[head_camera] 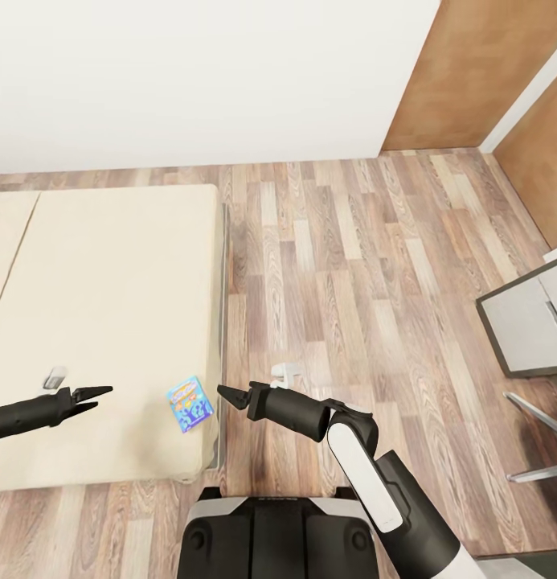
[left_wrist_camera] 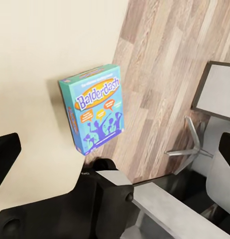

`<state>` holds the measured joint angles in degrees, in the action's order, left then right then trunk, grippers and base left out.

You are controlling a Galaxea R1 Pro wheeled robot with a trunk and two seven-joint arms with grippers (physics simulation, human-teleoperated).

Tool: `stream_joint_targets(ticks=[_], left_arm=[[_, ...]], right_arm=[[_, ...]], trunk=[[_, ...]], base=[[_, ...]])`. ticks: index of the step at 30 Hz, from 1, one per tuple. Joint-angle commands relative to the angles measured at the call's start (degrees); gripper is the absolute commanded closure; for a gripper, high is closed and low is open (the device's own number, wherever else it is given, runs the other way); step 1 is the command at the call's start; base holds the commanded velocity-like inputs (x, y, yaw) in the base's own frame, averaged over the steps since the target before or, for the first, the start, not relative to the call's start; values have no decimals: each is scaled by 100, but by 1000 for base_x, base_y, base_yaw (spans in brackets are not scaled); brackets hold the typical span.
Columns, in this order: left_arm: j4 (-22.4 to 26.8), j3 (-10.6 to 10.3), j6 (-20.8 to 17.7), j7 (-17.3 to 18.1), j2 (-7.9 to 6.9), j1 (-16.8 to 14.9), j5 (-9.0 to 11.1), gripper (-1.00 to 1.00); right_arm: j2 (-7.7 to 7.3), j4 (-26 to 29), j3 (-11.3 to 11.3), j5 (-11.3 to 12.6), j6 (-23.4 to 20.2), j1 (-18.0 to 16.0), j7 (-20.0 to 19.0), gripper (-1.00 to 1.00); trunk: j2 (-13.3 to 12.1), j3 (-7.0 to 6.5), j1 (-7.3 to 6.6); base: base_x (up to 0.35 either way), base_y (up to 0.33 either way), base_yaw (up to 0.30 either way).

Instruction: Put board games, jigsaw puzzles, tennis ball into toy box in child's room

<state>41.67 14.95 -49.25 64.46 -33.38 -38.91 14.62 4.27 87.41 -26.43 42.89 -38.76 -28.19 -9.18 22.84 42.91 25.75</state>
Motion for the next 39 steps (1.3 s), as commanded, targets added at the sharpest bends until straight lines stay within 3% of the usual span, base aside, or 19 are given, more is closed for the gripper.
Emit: stream_joint_targets(ticks=[1,8,15,19,22,28,39], left_arm=[[-1,4,-51,6,-1,-2,-9,-100],[-1,11,-95,-18,-1,-13,-213,-100],[-1,25,-143,-97,0,-45,-602,-100],[3,35,-151,-329,38,-61,-919,-100],[9,39,-151,-552,53,-66,-1033,-100],[25,42,-148,-1010,65,-66,-1129,-100],[33,50,-90,-1127,69,-64,-1133,-100]], right_arm=[[3,3,6,-9,-26,-2,-15,-100],[4,4,6,-16,-26,-2,-14,-100],[22,-23,0,-50,-26,-2,-8,-100],[61,-55,-13,-69,-24,-2,0,-100],[70,-63,-15,-72,-21,-2,2,-100],[66,-67,-12,-71,-18,-2,4,-100],[37,-69,-12,-69,-18,-2,4,-100]], trunk=[[8,-3,4],[8,-69,4],[8,-135,4],[8,-173,4],[8,-201,4],[8,-257,4],[8,-361,4]], base=[[0,0,0],[0,0,0],[0,0,0],[0,0,0],[0,0,0],[0,0,0],[0,0,0]])
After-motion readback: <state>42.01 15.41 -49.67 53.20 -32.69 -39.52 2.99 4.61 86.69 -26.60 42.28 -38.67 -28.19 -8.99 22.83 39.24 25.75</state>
